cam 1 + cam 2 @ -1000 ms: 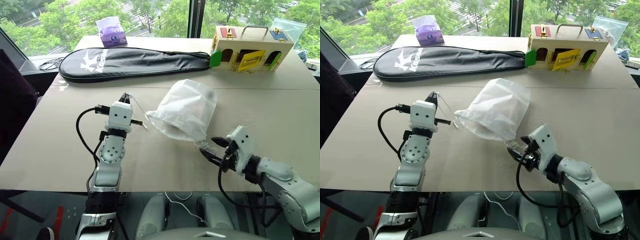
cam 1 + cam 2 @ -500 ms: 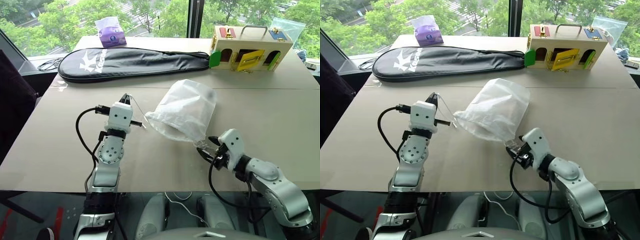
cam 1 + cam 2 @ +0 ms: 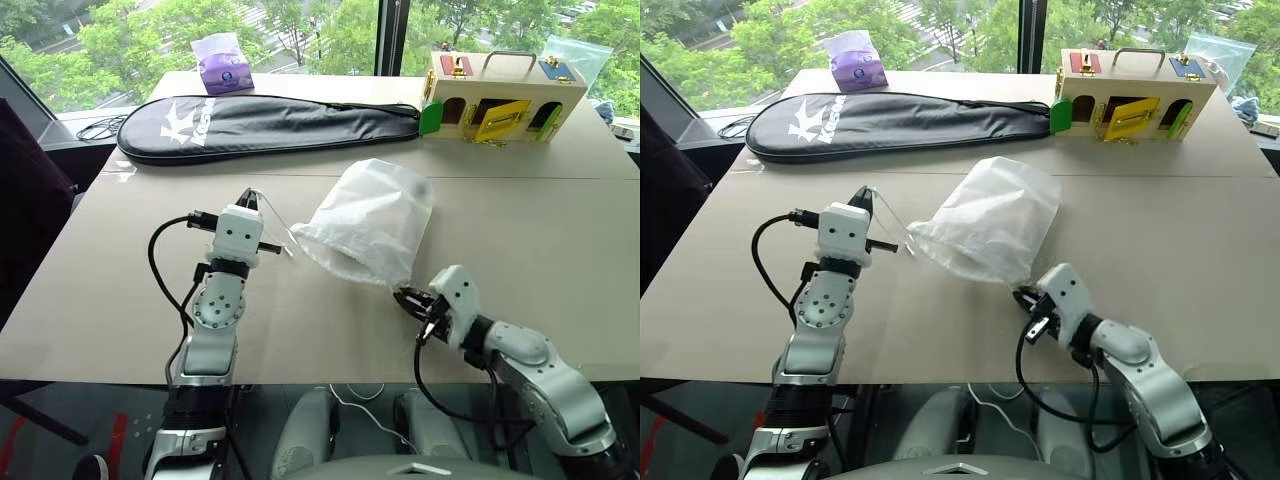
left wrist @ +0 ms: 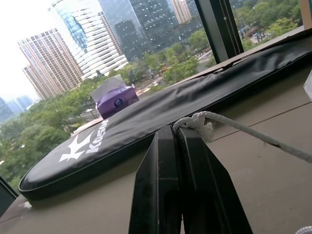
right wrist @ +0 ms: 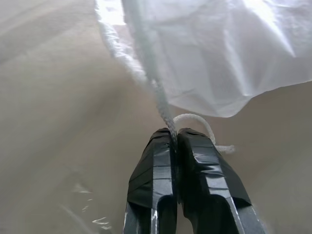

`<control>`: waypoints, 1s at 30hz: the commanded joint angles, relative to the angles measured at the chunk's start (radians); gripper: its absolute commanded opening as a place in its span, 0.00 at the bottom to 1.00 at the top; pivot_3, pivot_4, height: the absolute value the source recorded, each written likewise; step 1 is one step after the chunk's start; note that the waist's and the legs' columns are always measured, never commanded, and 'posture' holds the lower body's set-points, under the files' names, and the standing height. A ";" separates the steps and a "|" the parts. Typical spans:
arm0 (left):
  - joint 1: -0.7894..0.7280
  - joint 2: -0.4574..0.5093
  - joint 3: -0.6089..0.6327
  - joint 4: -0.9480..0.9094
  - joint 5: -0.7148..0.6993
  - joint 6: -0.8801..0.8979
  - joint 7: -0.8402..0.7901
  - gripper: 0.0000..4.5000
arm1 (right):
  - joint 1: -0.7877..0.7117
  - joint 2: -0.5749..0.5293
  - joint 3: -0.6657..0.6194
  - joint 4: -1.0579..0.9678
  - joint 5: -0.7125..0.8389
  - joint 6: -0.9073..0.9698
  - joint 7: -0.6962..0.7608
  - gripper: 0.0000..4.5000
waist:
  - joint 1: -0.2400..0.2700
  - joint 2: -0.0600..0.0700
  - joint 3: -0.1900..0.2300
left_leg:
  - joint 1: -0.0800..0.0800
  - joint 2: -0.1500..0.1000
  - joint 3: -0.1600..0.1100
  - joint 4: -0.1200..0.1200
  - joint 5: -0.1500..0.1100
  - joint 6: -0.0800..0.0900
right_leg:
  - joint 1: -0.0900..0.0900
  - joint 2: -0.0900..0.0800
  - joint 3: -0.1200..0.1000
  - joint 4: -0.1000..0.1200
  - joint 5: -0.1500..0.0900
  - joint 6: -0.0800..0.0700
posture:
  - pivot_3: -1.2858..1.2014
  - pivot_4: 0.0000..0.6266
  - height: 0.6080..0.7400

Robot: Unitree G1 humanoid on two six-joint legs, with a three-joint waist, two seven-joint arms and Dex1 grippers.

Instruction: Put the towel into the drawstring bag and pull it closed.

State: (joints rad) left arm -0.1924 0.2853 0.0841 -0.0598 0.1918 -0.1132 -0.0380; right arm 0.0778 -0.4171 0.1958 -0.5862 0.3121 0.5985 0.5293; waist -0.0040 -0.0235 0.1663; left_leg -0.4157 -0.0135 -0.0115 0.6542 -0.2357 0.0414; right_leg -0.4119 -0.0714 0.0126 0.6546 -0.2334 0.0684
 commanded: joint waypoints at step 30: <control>-0.077 0.049 0.181 0.136 -0.114 0.065 0.101 0.00 | 0.063 -0.285 -0.457 0.292 -0.046 -0.296 0.062 0.02 | 0.018 -0.001 0.000 | 0.001 0.000 0.001 0.004 0.000 0.000 | 0.002 0.000 0.000 0.002 0.000 0.000 | 0.52 0.24 1.00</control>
State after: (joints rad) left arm -0.2562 0.3285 0.1989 0.0947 0.0947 -0.0634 0.0183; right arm 0.1593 -0.6993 -0.1671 -0.3493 0.3143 0.3287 0.6627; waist 0.0141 -0.0241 0.1659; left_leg -0.4145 -0.0135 -0.0107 0.6591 -0.2357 0.0415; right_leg -0.4092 -0.0714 0.0130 0.6570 -0.2334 0.0685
